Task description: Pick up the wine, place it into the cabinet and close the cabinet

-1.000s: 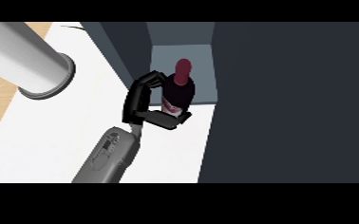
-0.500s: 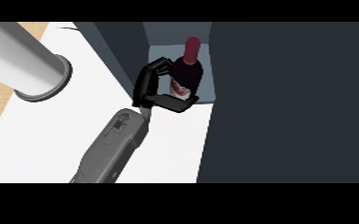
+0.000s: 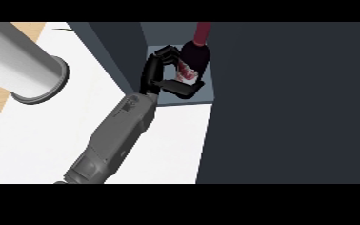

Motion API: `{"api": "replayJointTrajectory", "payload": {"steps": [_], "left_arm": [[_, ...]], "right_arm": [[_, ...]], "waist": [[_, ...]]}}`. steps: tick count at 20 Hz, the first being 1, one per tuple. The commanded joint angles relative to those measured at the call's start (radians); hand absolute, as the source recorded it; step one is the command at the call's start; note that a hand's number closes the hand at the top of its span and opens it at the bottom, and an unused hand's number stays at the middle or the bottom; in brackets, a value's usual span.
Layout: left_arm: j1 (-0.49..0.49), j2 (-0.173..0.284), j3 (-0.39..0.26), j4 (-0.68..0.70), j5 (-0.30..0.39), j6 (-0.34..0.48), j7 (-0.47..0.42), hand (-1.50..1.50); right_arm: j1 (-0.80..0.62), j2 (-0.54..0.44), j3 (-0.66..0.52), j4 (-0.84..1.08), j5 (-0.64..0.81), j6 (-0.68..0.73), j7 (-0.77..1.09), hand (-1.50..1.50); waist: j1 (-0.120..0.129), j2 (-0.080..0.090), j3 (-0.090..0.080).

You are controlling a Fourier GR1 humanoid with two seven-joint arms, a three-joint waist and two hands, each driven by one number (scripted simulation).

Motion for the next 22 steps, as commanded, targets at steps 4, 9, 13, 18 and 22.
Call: {"api": "replayJointTrajectory", "payload": {"steps": [4, 9, 13, 18, 22], "left_arm": [[-0.106, 0.000, -0.020, 0.171, 0.018, 0.057, 0.042, 1.50], [-0.199, 0.000, 0.036, 0.278, 0.071, 0.070, 0.014, 1.50], [-0.227, 0.000, 0.086, 0.339, 0.098, 0.040, -0.013, 1.50], [-0.258, 0.021, 0.095, 0.411, 0.098, 0.051, -0.047, 1.50], [-0.290, 0.045, 0.119, 0.447, 0.105, 0.047, -0.063, 1.50]], "right_arm": [[0.081, -0.005, 0.016, -0.197, -0.064, 0.008, 0.055, -1.50], [0.081, -0.004, 0.044, -0.159, -0.070, 0.040, 0.020, -1.50], [0.105, -0.009, 0.035, -0.164, -0.080, 0.051, -0.003, -1.50], [0.085, 0.006, 0.008, -0.138, -0.087, 0.060, -0.035, -1.50], [0.112, 0.017, 0.047, -0.131, -0.072, 0.066, -0.054, -1.50]], "waist": [[-0.010, 0.001, 0.000], [-0.041, 0.013, -0.001], [-0.040, 0.016, -0.001], [-0.040, 0.023, -0.001], [-0.059, 0.026, -0.002]]}}
